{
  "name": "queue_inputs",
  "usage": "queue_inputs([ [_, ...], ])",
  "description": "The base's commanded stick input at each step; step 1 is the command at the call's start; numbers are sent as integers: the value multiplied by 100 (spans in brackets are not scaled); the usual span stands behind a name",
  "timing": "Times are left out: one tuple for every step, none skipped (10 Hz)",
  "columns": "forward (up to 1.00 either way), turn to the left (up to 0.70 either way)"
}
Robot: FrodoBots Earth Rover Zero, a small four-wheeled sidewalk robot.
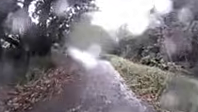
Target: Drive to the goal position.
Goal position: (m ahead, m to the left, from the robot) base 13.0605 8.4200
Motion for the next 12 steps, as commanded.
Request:
queue_inputs([
  [85, 0],
  [85, 0],
  [85, 0],
  [85, 0],
  [85, 0],
  [85, 0],
  [85, 0],
  [85, 0],
  [85, 0],
  [85, 0],
  [85, 0],
  [85, 0],
])
